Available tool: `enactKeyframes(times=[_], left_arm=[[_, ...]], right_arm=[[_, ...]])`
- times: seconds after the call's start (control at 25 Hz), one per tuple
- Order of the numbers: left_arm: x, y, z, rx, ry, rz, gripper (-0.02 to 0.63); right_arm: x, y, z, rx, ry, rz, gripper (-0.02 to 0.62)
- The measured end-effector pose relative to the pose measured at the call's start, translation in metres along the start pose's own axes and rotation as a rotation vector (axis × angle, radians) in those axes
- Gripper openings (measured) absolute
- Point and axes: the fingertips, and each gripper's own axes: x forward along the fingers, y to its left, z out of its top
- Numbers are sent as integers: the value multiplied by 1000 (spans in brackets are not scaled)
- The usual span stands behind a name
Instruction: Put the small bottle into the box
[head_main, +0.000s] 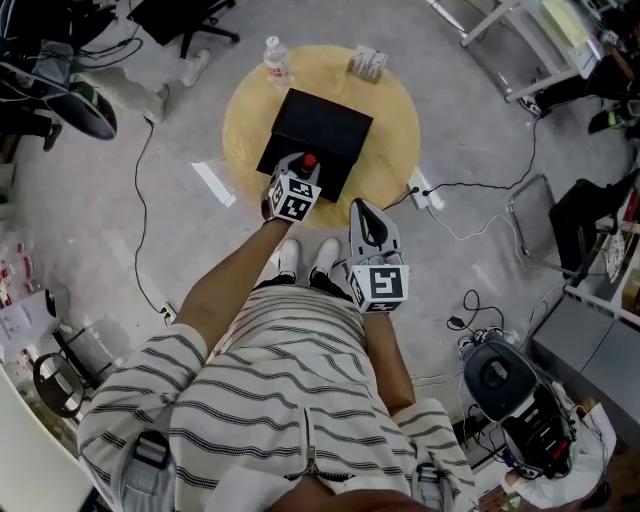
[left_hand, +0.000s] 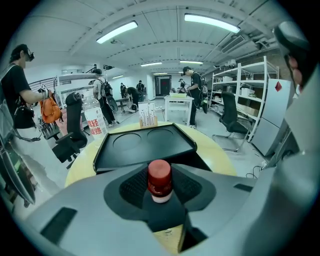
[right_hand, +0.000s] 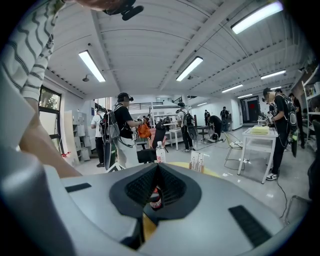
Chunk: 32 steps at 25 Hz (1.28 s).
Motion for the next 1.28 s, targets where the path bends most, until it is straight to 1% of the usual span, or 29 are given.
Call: enactKeyframes(times=[0.12,0.32,0.64,1.12,1.28], left_arm=[[-1,0,-2,-4,-1,1,150],[-3,3,-1,-33,-7,4,150],[-3,-2,1,-46,-17,4,150],[-19,-3,14,-84,-68,8,150],[-30,-4,21,-111,-103,1,149]], right_arm=[[-1,2,0,-3,-2,3,9],[0,6,-1,-8,-1,9,9],[-3,7,-2,-12,-5,11,9],[-6,10,2,-13,-19,15,9],[-6,11,5,-14,-27,16,9]])
